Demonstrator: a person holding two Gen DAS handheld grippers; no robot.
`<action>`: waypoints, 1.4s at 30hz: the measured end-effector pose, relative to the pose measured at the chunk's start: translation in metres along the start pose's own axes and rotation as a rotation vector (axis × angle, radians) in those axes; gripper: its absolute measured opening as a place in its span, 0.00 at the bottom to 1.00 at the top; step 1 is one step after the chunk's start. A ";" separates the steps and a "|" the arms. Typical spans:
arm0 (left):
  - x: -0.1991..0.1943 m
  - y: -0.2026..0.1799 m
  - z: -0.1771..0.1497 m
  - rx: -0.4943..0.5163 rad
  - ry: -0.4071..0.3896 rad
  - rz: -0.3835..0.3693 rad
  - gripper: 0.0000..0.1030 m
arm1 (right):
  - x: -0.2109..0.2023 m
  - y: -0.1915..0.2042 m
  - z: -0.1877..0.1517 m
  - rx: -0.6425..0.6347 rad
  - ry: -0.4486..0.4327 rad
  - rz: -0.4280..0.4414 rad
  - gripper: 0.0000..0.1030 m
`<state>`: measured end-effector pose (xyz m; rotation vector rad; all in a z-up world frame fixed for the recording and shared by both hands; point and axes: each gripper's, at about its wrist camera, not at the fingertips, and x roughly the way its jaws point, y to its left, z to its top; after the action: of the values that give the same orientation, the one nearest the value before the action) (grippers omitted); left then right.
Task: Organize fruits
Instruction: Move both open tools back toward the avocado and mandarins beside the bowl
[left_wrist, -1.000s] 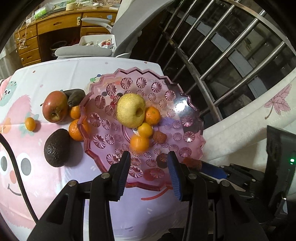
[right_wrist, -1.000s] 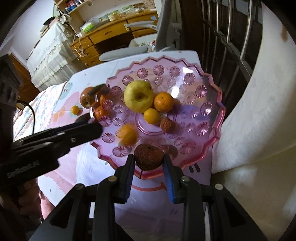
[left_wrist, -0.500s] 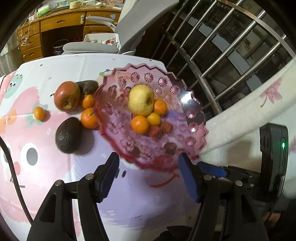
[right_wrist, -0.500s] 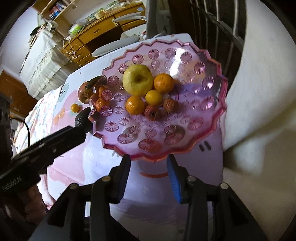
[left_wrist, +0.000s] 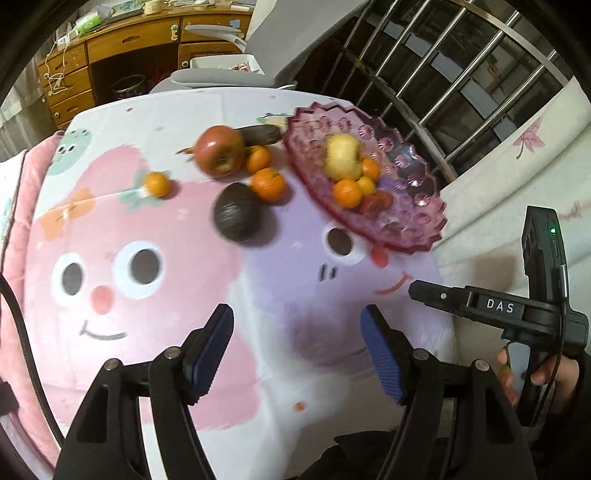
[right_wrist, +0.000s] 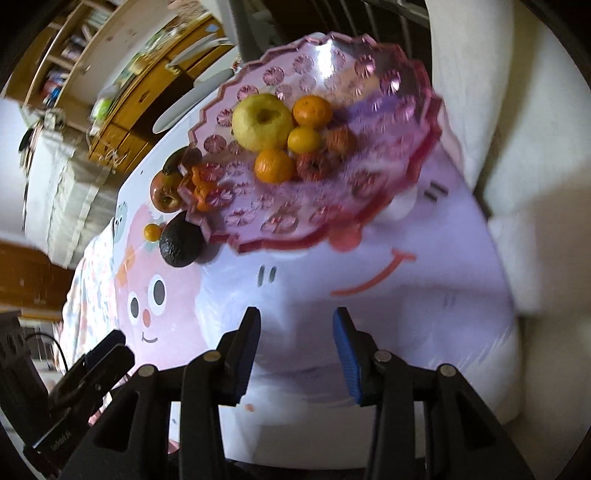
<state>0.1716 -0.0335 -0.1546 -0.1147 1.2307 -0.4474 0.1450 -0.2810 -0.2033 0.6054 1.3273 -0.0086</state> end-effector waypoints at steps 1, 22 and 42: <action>-0.005 0.009 -0.003 0.007 0.006 0.005 0.68 | 0.002 0.004 -0.005 0.016 -0.001 0.000 0.40; -0.050 0.126 -0.003 0.255 0.175 0.137 0.91 | 0.041 0.083 -0.052 0.367 0.031 0.009 0.62; 0.046 0.164 0.122 0.215 0.259 0.217 0.95 | 0.101 0.130 0.043 0.344 0.104 -0.030 0.65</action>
<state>0.3404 0.0784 -0.2071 0.2657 1.4221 -0.4098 0.2544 -0.1558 -0.2369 0.8862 1.4478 -0.2366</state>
